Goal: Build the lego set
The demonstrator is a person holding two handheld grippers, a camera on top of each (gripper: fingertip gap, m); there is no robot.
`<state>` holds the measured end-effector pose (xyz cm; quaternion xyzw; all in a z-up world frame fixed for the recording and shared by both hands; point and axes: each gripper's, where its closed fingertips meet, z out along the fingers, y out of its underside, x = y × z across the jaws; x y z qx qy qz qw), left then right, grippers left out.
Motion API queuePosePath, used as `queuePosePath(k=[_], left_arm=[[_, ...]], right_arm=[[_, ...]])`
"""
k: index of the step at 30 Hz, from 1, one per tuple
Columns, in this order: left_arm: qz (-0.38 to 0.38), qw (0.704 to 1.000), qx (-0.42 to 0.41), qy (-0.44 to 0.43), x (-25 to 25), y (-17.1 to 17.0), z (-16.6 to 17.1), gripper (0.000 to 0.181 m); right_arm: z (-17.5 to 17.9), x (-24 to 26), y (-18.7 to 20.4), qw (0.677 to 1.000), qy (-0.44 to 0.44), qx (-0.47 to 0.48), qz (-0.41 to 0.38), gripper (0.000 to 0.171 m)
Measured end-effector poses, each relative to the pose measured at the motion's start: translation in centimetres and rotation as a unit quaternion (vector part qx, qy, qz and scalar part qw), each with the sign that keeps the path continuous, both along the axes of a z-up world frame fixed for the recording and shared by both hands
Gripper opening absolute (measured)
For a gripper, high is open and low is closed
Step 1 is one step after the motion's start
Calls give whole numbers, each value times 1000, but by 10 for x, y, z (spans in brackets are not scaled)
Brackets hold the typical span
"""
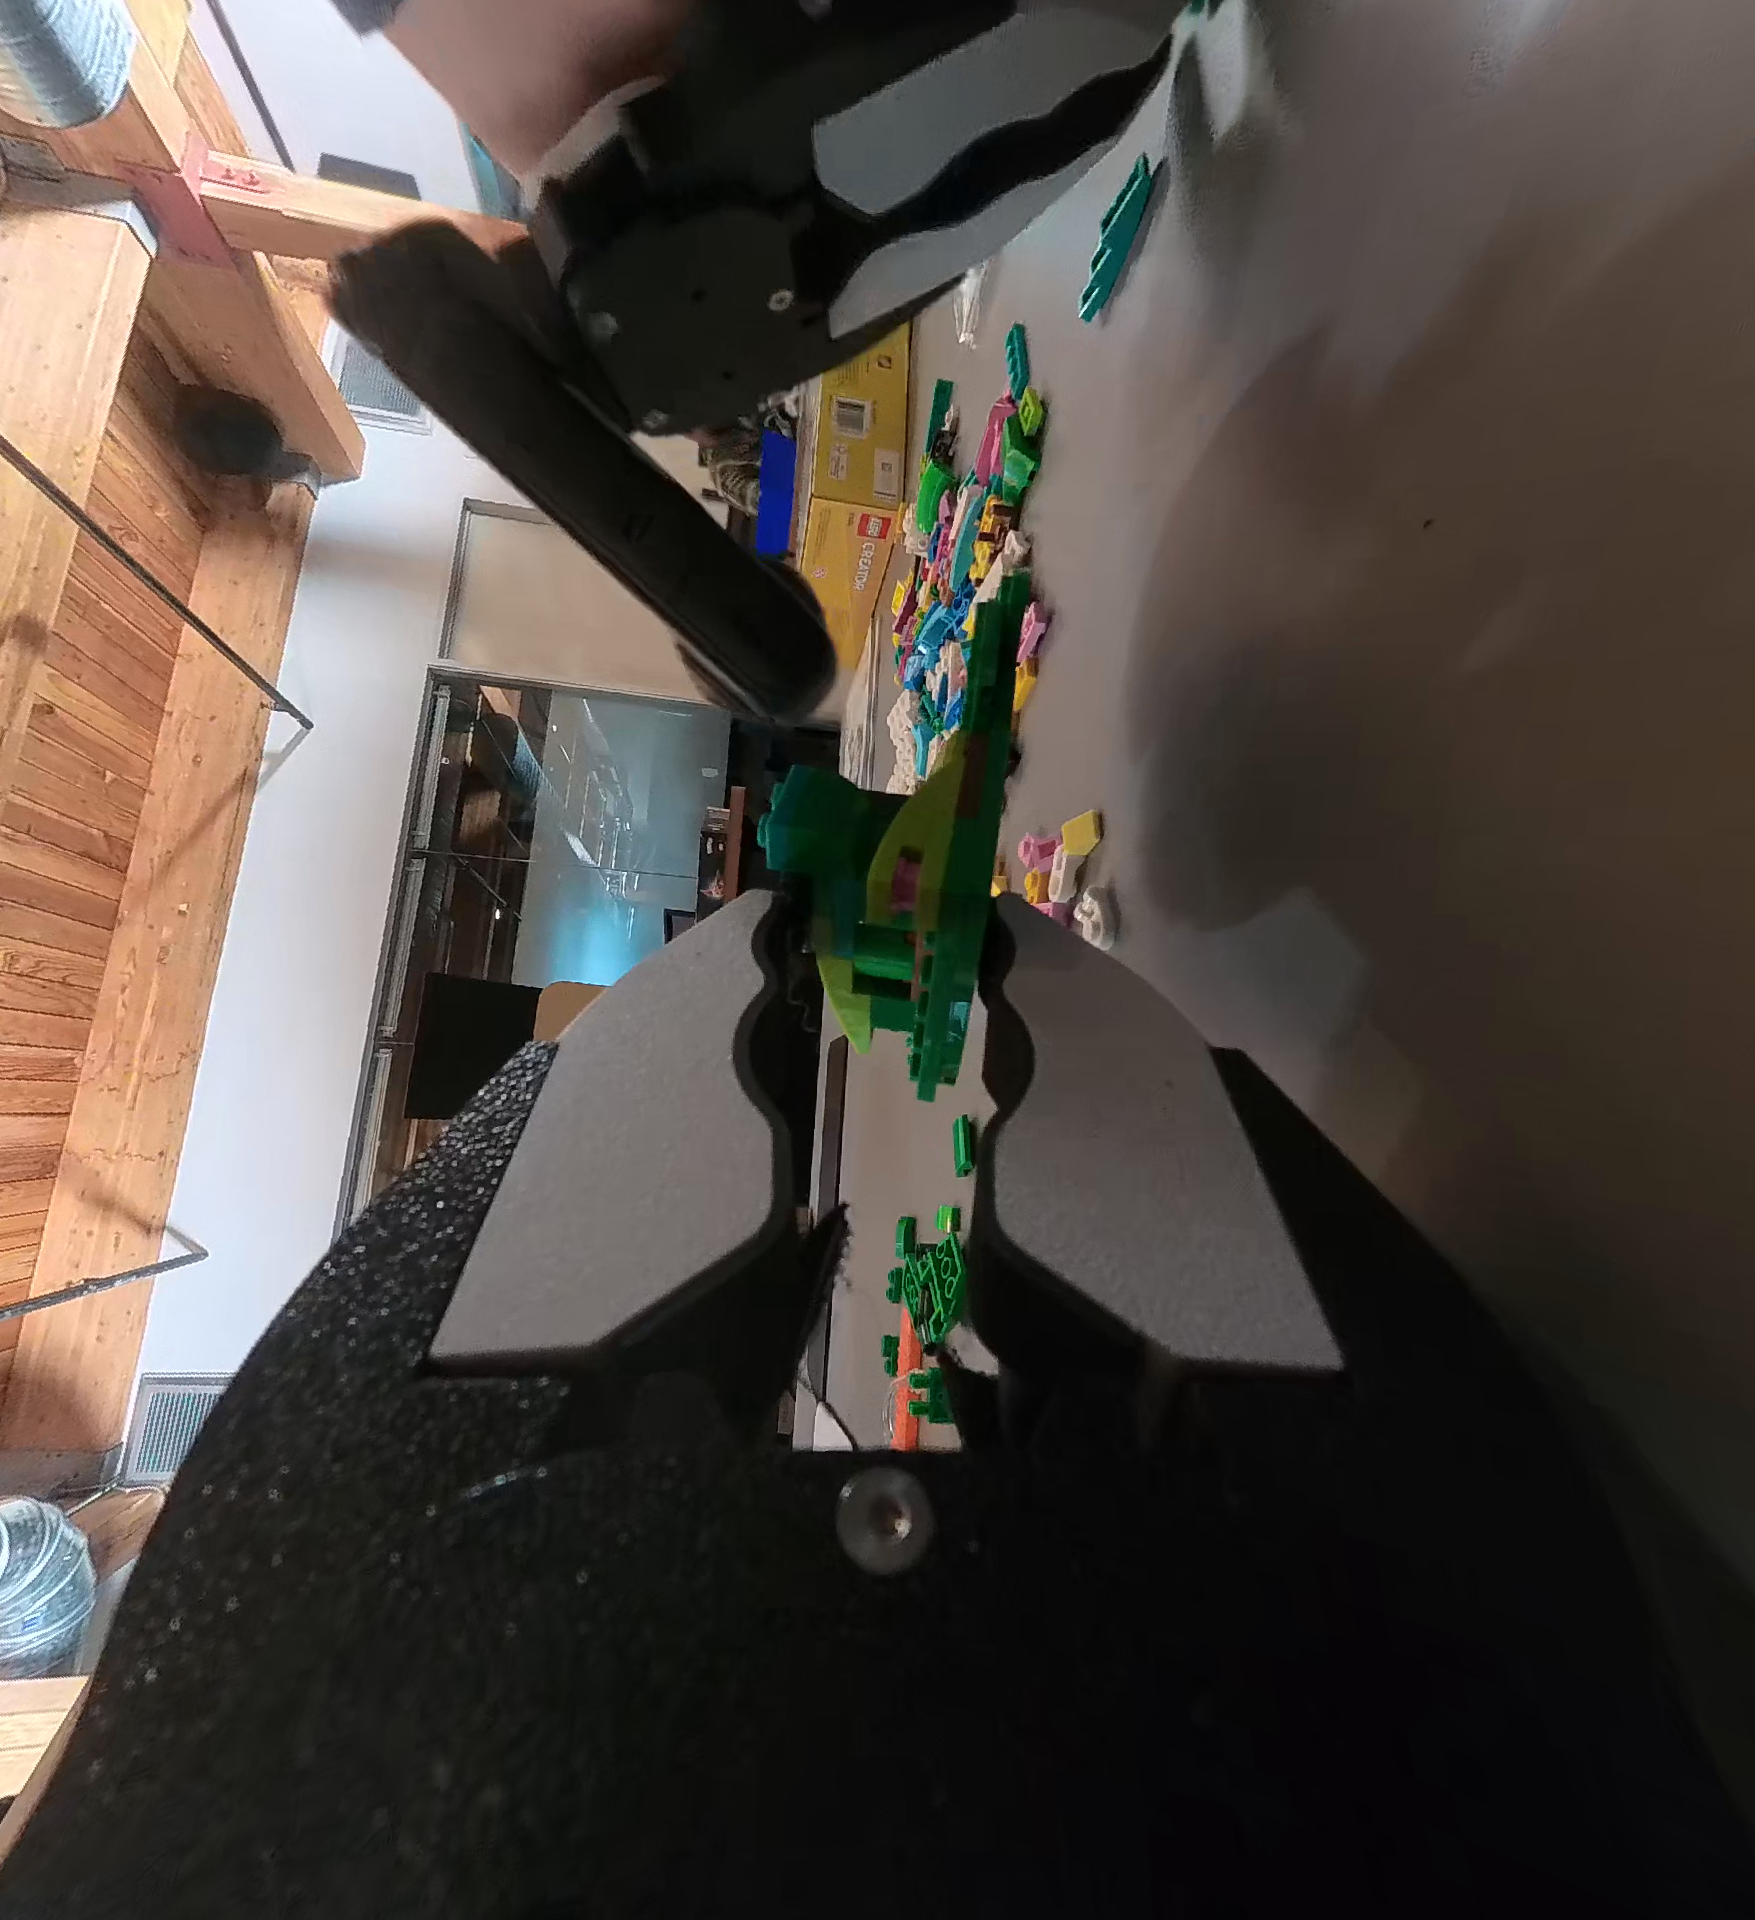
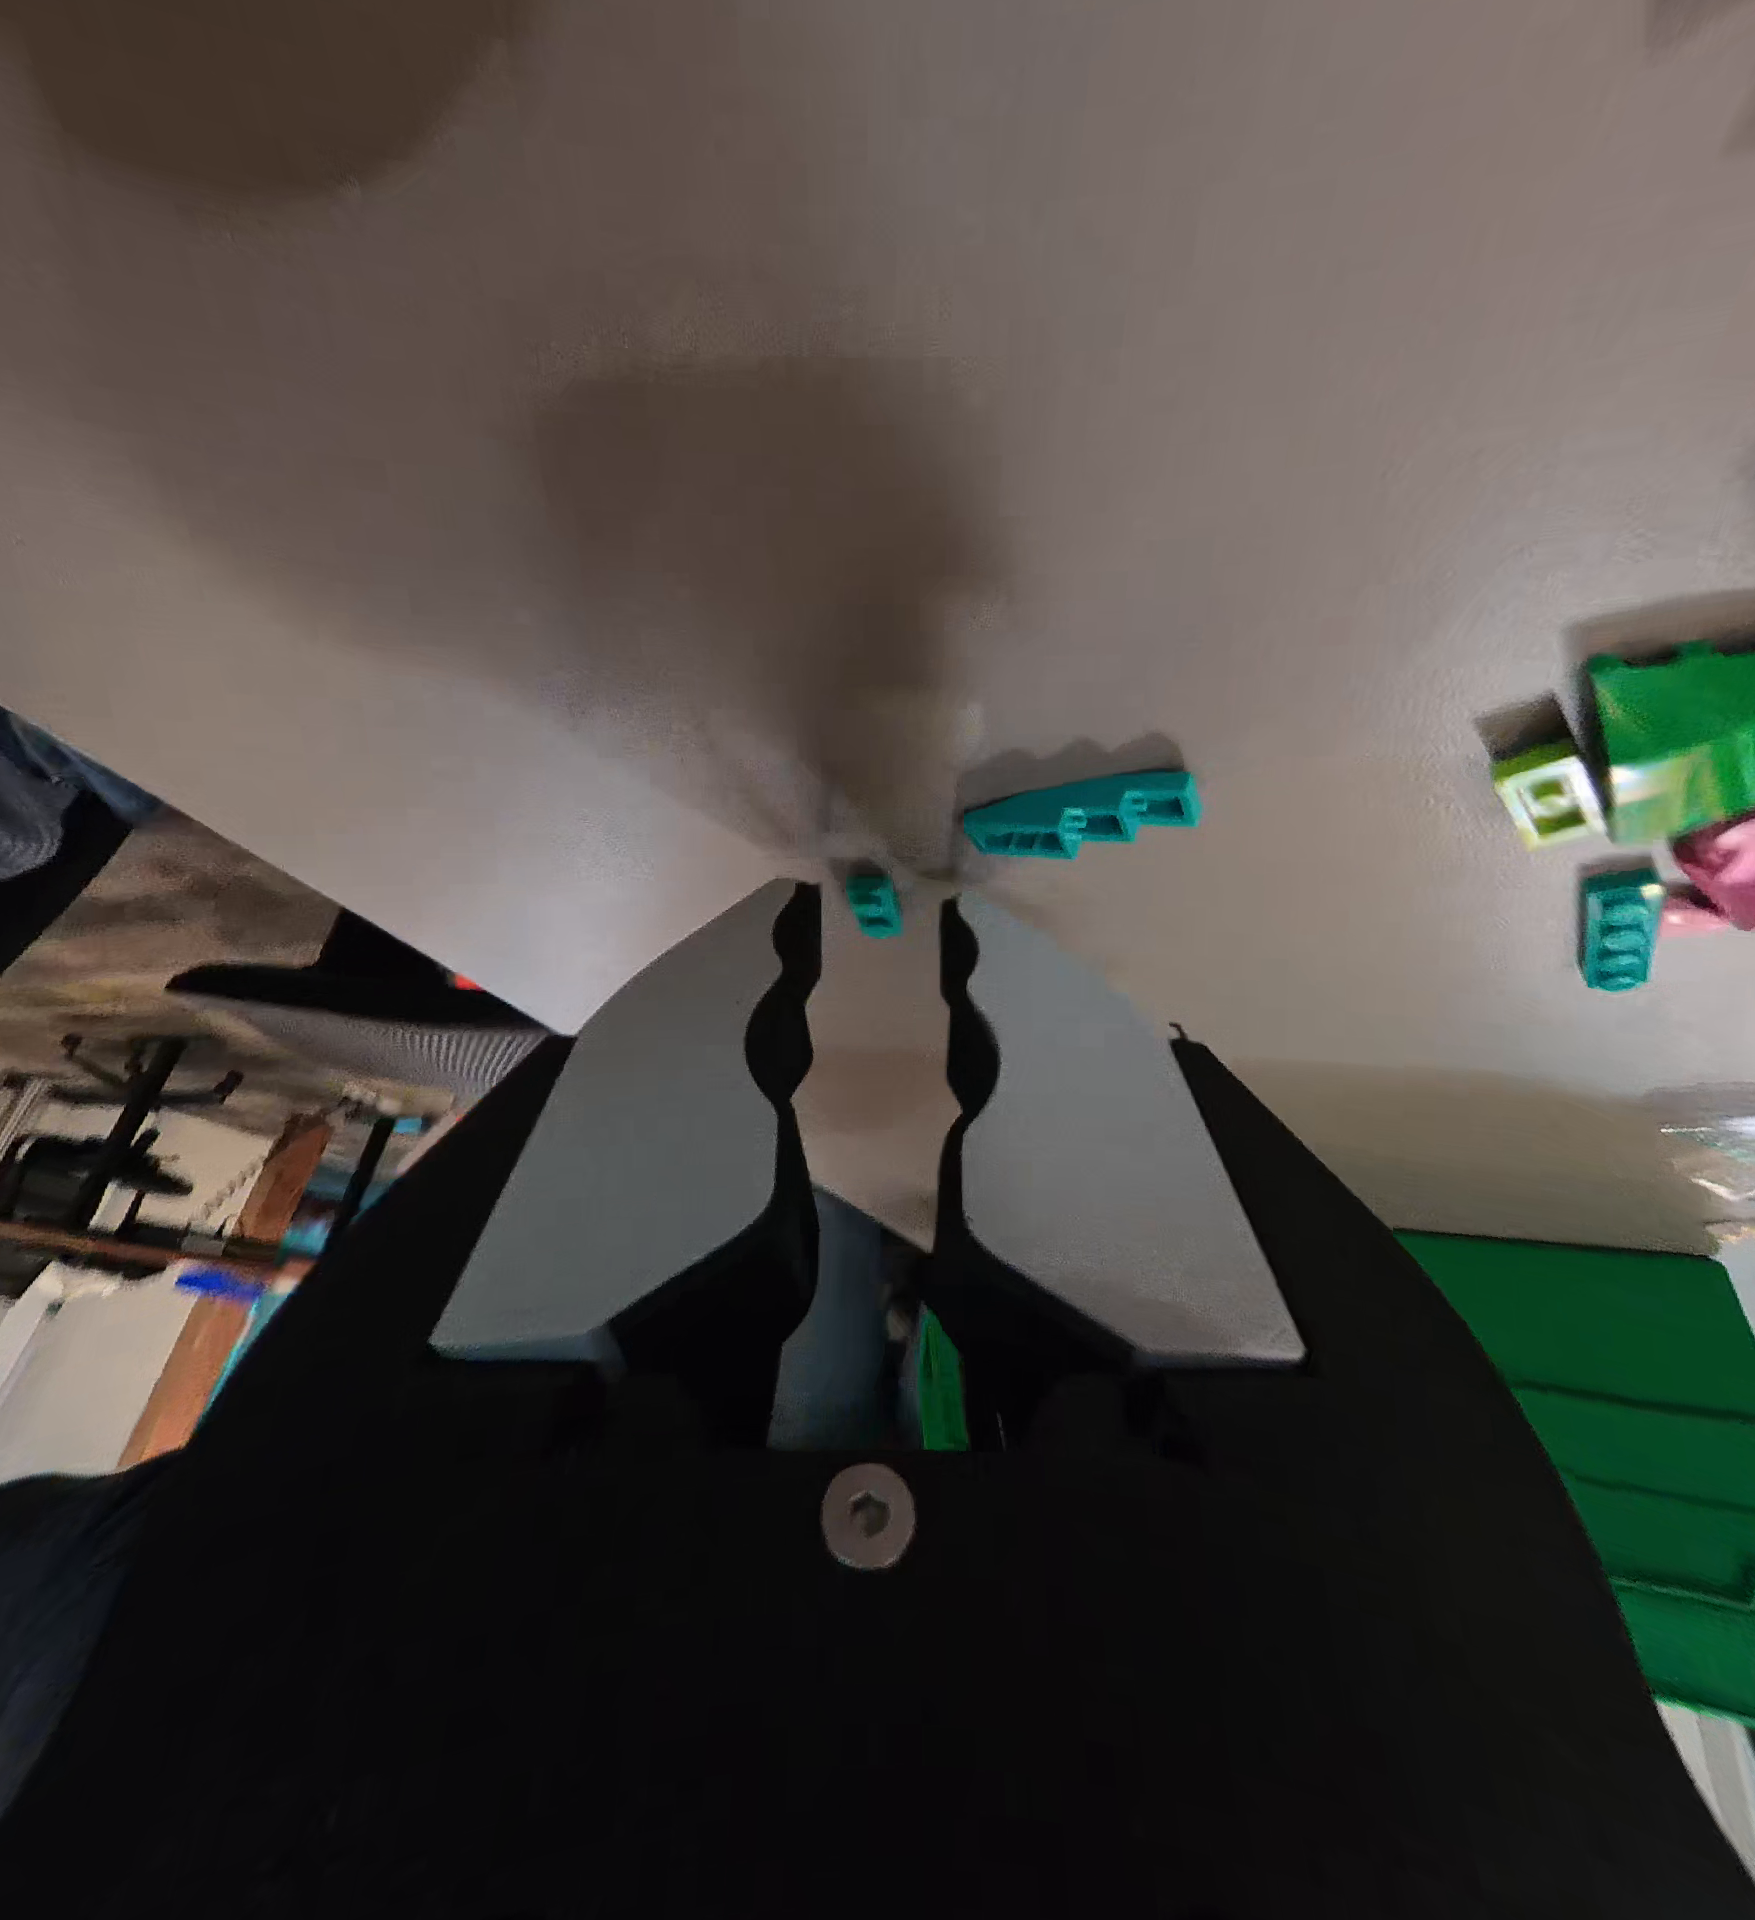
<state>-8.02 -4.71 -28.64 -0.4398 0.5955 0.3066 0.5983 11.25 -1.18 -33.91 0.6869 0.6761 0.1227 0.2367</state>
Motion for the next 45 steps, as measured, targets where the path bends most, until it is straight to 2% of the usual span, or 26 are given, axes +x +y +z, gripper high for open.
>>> queuePosePath(k=[3,8,14,19,28,30,34,38,42,45], left_arm=[[0,1000,3,0,0,0,1,35],[-13,999,32,-4,4,-5,10,34],[-42,994,103,-22,12,-19,32,34],[-35,995,91,-6,11,-15,26,34],[-31,996,81,-1,10,-12,22,34],[-30,996,82,0,11,-12,22,34],[-47,996,79,-14,14,-16,24,34],[-122,991,22,-56,26,-31,22,36],[-154,984,2,-95,29,-40,29,34],[-160,983,0,-92,30,-42,28,34]], right_arm=[[9,-5,3,995,96,36,8,29],[13,0,5,953,288,78,44,26],[4,7,-3,911,405,71,36,18],[0,8,2,905,420,64,-8,17],[-3,2,-1,905,422,53,-5,7],[7,-11,-9,894,447,40,-2,7],[54,-71,-47,837,539,17,88,7],[91,-121,-81,801,566,-4,194,7],[103,-151,-99,795,556,-61,236,7],[102,-160,-100,805,532,-77,253,7]])
